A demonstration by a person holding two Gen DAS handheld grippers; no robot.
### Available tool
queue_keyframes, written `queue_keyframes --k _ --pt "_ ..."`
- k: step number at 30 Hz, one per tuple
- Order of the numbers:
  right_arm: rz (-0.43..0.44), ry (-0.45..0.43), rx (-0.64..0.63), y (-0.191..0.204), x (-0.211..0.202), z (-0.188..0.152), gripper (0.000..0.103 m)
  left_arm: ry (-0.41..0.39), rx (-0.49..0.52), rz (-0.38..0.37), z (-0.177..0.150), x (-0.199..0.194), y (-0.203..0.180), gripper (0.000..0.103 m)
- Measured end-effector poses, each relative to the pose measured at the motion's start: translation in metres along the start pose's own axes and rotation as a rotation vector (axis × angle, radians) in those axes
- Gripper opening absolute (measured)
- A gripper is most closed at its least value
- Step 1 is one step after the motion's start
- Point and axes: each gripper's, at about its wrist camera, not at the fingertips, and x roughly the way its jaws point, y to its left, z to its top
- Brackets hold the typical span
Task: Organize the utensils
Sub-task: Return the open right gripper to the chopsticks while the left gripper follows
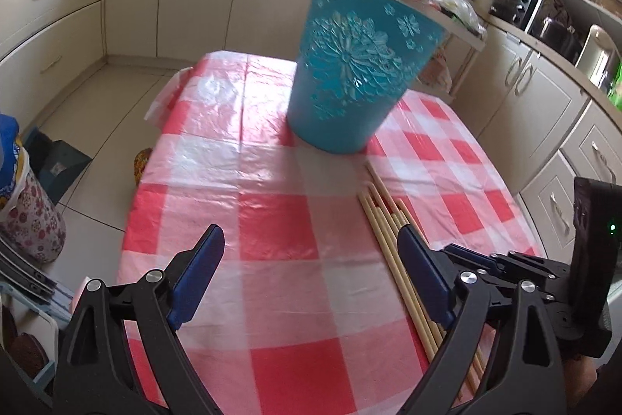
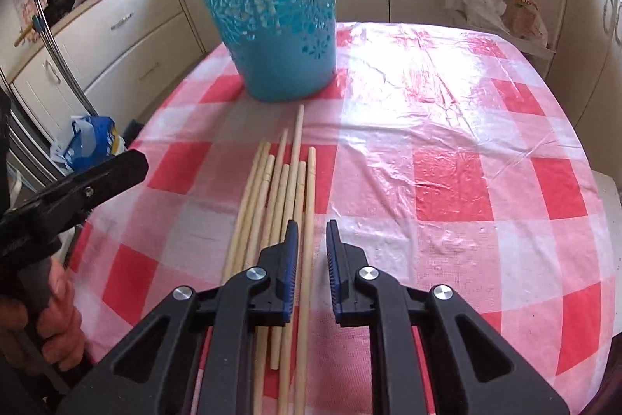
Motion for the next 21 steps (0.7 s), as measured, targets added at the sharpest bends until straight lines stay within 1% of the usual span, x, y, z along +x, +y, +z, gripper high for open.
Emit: queue_keyframes --k 2,4,7,11,16,21 --pt "-0.034 -0.002 -0.01 -0.001 0.0 -0.001 0.015 0.028 0.01 0.004 -0.002 0.005 -0.006 0.087" --pt "-0.03 -0.009 0.004 -0.007 0.001 -0.001 0.015 0.056 0.017 0.012 -0.006 0.011 -0.011 0.087" --pt "-0.042 -0.018 -0.011 -0.008 0.0 -0.003 0.015 0.099 0.043 0.042 -0.009 0.022 -0.02 0.087" --pt "-0.022 -0.017 0.006 -0.012 0.001 -0.004 0.015 0.126 0.093 0.083 -0.013 0.032 -0.034 0.087" --pt "0.026 -0.022 0.086 -0.027 -0.001 -0.005 0.015 0.148 0.13 0.137 -0.013 0.041 -0.045 0.087" --pt "0.034 -0.022 0.085 -0.026 -0.001 -0.004 0.015 0.166 0.161 0.176 -0.012 0.046 -0.05 0.087"
